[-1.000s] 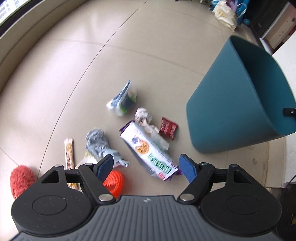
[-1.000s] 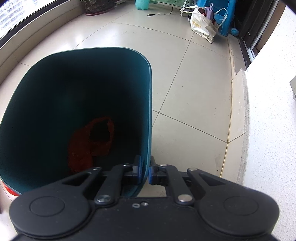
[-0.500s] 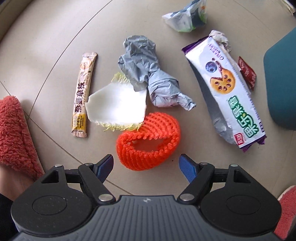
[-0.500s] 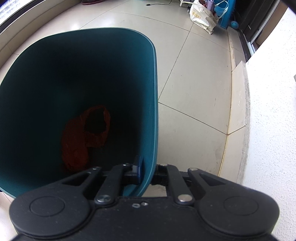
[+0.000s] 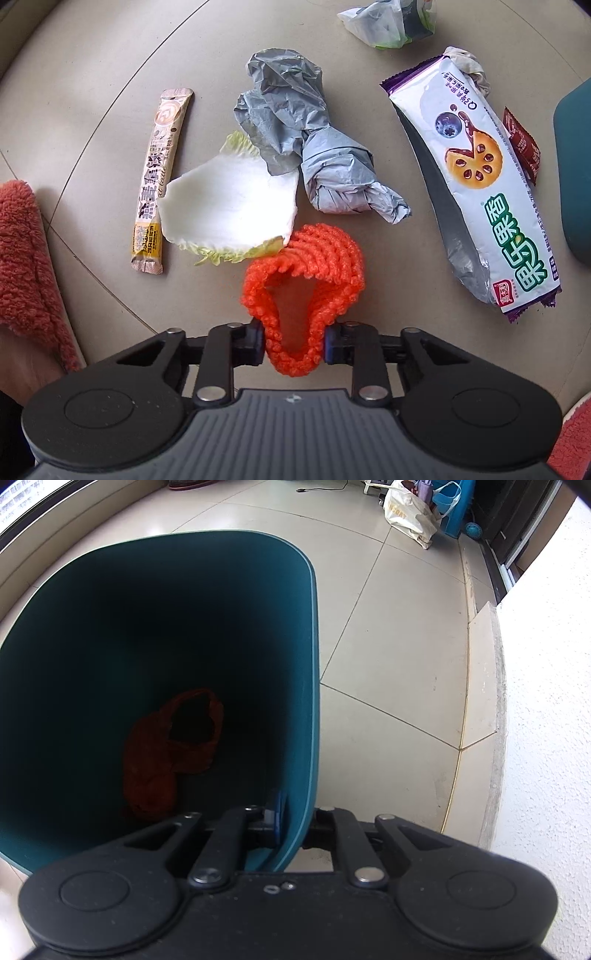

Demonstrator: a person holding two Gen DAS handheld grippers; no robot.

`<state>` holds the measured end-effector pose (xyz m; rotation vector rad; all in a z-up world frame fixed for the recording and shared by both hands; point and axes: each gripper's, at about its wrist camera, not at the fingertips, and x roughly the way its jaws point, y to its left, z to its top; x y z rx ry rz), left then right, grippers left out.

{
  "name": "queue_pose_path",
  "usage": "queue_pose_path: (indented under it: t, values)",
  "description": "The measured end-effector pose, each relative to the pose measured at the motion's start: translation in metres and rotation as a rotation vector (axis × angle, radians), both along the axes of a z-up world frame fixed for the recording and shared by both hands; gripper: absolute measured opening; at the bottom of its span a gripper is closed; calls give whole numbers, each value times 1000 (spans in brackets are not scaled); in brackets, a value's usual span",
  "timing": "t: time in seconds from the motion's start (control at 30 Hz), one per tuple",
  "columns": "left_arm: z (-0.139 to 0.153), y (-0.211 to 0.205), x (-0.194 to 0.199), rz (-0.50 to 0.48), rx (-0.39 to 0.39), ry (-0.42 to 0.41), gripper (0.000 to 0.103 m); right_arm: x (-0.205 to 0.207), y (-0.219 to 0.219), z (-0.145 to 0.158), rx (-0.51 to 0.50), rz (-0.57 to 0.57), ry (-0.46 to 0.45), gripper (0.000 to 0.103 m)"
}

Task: Collect trash
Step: 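Close the left gripper on the orange mesh net and lift, then carry the orange net over the teal bin with the left gripper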

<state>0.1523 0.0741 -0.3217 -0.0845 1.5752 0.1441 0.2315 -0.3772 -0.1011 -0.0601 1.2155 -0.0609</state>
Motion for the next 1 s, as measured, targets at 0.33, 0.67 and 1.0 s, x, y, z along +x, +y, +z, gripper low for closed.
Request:
queue_pose_path:
  t: [0.33, 0.67, 1.0]
  values:
    - [80, -26, -14, 17, -75, -65, 10, -11, -9, -1, 27, 15, -27, 8]
    - [192, -88, 4, -132, -161, -200, 11, -16, -20, 0, 47, 11, -35, 8]
    - [286, -167, 23, -289, -223, -353, 11, -16, -24, -2, 59, 8, -37, 8]
